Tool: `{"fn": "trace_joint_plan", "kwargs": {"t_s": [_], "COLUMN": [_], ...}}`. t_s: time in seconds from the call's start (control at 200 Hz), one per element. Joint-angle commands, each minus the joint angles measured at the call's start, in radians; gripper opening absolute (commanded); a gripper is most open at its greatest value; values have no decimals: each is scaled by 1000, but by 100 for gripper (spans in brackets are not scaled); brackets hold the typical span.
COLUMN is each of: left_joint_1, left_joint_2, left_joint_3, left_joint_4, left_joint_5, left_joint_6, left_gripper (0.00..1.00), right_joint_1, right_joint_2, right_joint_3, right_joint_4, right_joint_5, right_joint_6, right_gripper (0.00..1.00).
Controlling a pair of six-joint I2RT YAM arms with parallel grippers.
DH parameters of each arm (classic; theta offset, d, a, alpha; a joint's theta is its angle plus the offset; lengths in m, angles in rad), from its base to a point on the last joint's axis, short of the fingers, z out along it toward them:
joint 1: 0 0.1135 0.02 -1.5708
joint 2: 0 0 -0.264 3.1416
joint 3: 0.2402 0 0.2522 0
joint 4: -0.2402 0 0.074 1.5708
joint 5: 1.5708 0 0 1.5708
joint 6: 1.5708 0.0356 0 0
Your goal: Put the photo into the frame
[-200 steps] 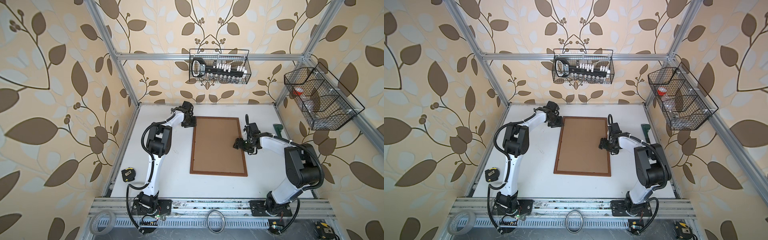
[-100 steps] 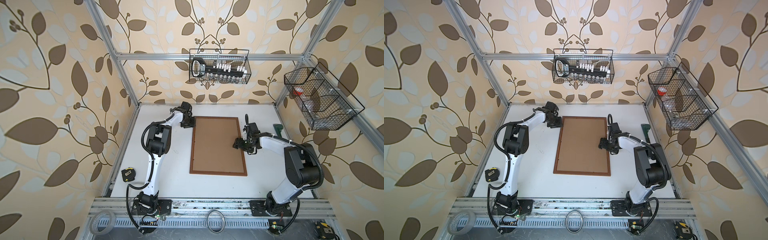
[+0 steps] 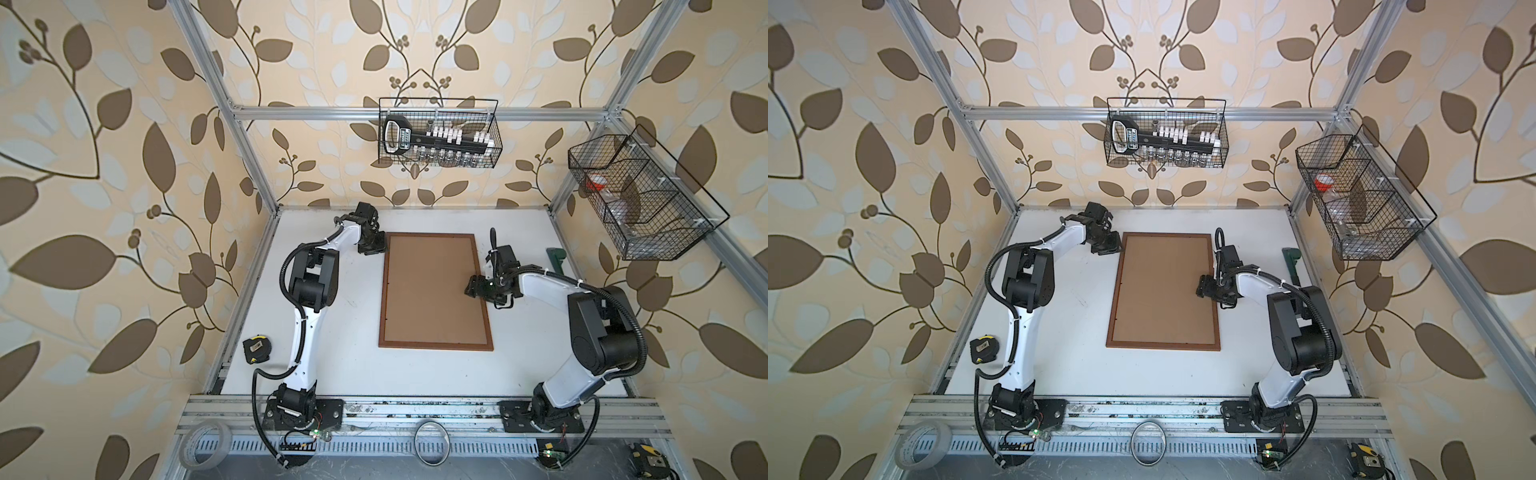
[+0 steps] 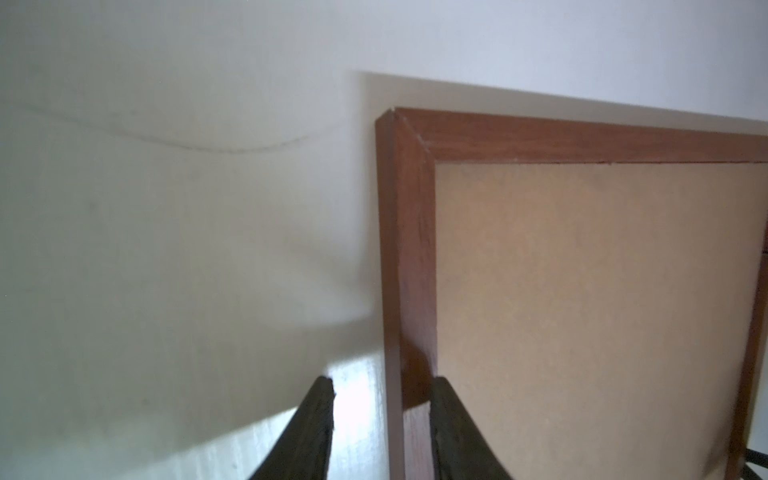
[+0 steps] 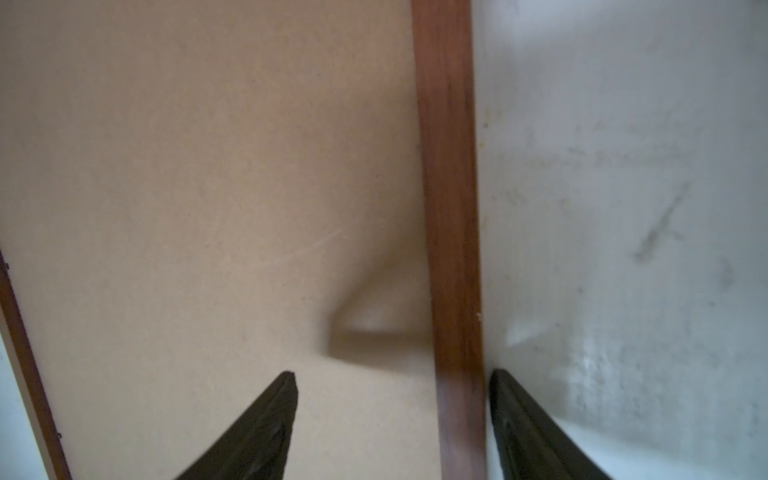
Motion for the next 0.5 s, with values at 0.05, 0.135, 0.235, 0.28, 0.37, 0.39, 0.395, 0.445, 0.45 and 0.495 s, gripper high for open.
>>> {"fn": "trace_joint_plan", "kwargs": {"t_s": [0.05, 0.135, 0.235, 0.28, 0.37, 0.39, 0.395, 0.445, 0.45, 0.495], "left_joint_1": [27, 28, 26, 26, 25, 23, 23, 19, 19, 14], "left_joint_2": [-82, -70, -58, -55, -52, -53, -54, -54, -54, -56], "left_joint_3": [-8, -8, -8, -8, -8, -8, -8, -8, -8, -10], "left_joint_4": [27, 11, -3, -5, -5, -6, -6, -7, -7, -7], "left_joint_5": [75, 61, 53, 50, 50, 50, 50, 48, 48, 48], "left_joint_6": [-7, 9, 22, 24, 26, 28, 28, 30, 30, 33], "left_gripper": [41, 40, 38, 38, 37, 37, 37, 37, 37, 37], "right_joint_1": [6, 6, 6, 6, 6, 7, 6, 6, 6, 6], "right_joint_2": [38, 38, 37, 36, 37, 38, 38, 38, 38, 37], "right_joint_3": [2, 2, 0, 1, 1, 0, 0, 0, 0, 0], "right_joint_4": [-33, -34, -33, -33, -34, -33, -33, -33, -33, -33], "right_joint_5": [-12, -9, -8, -6, -6, -7, -7, -5, -5, -6], "right_joint_6": [-14, -14, -15, -16, -16, -15, -15, -16, -16, -17], "right_gripper": [74, 74, 74, 74, 74, 74, 74, 74, 74, 74]}}
